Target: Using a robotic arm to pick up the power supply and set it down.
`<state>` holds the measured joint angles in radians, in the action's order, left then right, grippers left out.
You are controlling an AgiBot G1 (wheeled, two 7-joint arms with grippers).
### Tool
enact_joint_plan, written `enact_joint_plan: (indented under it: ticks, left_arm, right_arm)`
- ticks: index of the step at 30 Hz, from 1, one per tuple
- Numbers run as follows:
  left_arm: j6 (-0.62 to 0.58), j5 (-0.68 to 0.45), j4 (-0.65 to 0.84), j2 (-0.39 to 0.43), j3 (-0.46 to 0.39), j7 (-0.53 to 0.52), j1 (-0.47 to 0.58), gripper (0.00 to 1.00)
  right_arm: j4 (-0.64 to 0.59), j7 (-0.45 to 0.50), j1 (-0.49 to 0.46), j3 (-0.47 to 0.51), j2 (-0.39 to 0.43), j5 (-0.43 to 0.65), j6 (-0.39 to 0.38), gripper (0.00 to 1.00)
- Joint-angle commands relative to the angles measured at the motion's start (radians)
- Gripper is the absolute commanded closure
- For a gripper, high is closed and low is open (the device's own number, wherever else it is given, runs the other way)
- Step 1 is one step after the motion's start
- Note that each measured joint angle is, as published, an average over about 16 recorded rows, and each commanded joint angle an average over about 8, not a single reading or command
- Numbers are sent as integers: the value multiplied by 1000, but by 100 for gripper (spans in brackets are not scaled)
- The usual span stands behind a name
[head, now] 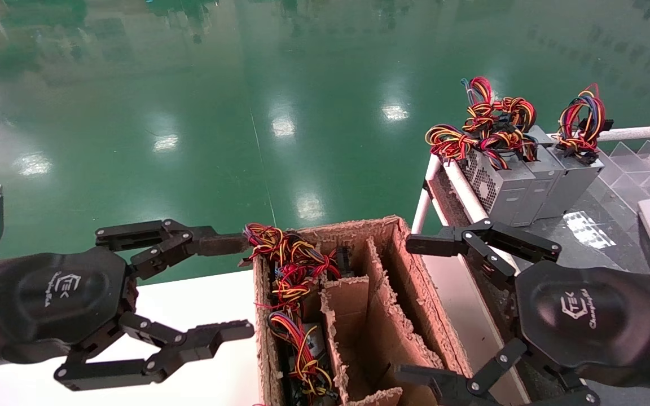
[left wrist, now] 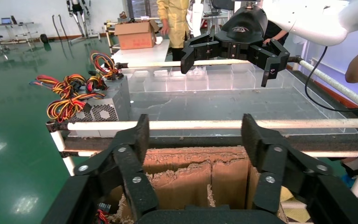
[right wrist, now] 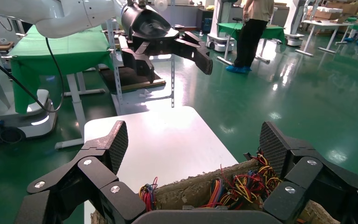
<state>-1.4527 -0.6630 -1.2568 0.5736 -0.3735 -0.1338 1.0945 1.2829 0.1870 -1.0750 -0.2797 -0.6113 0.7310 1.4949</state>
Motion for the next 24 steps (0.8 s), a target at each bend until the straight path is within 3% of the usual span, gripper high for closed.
enact_joint_plan:
  ticks: [1,24]
  left_arm:
    - [0,0,0,0,0,0,0,100]
    - [0,0,0,0,0,0,0,100]
  right_arm:
    - [0,0,0,0,0,0,0,0]
    - [0,0,0,0,0,0,0,0]
